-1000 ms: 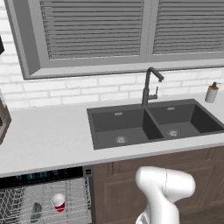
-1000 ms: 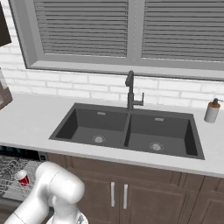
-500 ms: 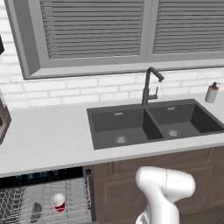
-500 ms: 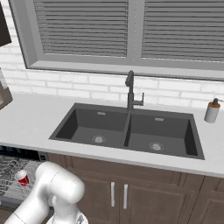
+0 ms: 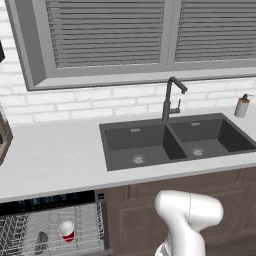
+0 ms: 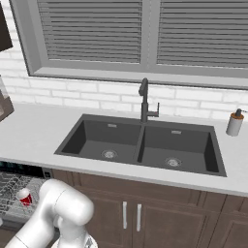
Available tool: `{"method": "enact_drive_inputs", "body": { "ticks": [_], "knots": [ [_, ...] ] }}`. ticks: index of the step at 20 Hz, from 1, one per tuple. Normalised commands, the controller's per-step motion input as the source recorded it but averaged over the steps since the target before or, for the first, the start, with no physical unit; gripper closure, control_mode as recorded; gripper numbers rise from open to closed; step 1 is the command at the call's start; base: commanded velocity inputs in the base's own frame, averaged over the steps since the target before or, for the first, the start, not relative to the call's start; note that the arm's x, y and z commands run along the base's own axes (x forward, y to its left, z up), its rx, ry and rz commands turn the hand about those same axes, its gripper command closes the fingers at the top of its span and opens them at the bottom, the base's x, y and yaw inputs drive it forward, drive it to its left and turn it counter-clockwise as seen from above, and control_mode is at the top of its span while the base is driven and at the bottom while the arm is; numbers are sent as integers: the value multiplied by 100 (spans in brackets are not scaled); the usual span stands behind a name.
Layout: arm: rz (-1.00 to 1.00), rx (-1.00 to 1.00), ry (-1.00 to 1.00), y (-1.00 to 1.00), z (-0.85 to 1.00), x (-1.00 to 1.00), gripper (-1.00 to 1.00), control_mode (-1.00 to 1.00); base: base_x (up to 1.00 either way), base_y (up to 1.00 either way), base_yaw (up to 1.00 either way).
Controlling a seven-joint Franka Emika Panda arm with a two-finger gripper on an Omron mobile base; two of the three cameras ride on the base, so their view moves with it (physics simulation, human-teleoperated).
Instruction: Pick up the cup and bowl from the counter, place them in the dishwasher, and close the dishwasher door.
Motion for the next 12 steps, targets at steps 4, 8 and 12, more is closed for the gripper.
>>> {"method": "enact_drive_inputs", "body": {
  "ticks": [4,8,12],
  "knots": [
    [-21,36,-16,-81,9,100,-100,-100,0,0,0],
    [-24,40,-28,-80,0,100,-100,-100,0,0,0],
    [-24,39,-36,-70,0,100,-100,-100,0,0,0]
  ]
}}
